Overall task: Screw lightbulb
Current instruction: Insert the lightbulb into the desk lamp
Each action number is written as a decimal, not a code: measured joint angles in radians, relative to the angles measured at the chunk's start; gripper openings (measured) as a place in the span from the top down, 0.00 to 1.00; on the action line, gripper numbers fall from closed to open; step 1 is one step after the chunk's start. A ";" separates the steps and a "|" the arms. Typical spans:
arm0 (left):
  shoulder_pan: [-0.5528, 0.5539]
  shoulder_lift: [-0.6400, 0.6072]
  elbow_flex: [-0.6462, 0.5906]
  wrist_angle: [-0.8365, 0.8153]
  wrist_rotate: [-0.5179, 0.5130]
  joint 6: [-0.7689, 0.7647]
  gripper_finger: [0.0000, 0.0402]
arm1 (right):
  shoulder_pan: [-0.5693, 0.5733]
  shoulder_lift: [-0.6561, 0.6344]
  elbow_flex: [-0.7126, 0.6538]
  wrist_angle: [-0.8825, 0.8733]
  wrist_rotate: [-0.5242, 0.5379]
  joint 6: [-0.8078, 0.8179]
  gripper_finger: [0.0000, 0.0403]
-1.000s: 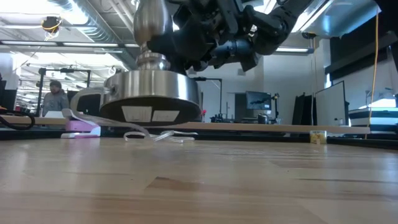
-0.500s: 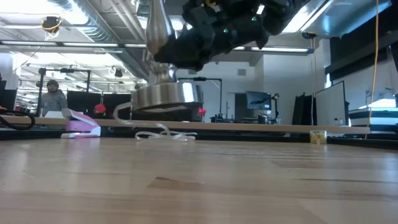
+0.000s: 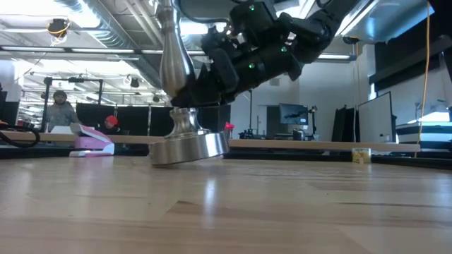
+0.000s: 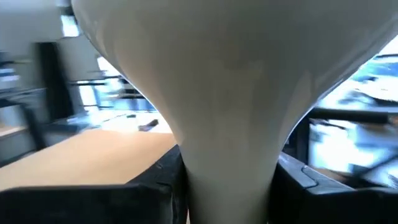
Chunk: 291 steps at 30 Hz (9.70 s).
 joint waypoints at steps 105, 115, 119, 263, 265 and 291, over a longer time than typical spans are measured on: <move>-0.160 0.009 0.003 -0.068 -0.006 -0.024 0.65 | 0.214 -0.354 0.401 -0.001 0.300 -0.953 0.17; -0.171 0.013 0.003 -0.078 -0.008 -0.024 0.65 | 0.251 -0.421 0.409 -0.236 0.494 -0.858 0.17; -0.176 0.013 0.003 -0.060 -0.053 0.007 0.67 | 0.250 -0.519 0.411 -0.573 0.401 -0.601 0.17; 0.245 0.196 0.004 0.181 1.087 -0.121 0.67 | 0.130 -0.094 -0.180 0.273 -0.591 0.070 0.60; 0.269 0.197 0.003 0.178 1.164 -0.111 0.67 | 0.134 -0.094 -0.180 0.265 -0.584 0.071 0.60; 0.291 0.163 0.002 0.154 1.103 -0.140 0.39 | 0.124 -0.244 -0.178 0.049 -0.265 -0.007 0.60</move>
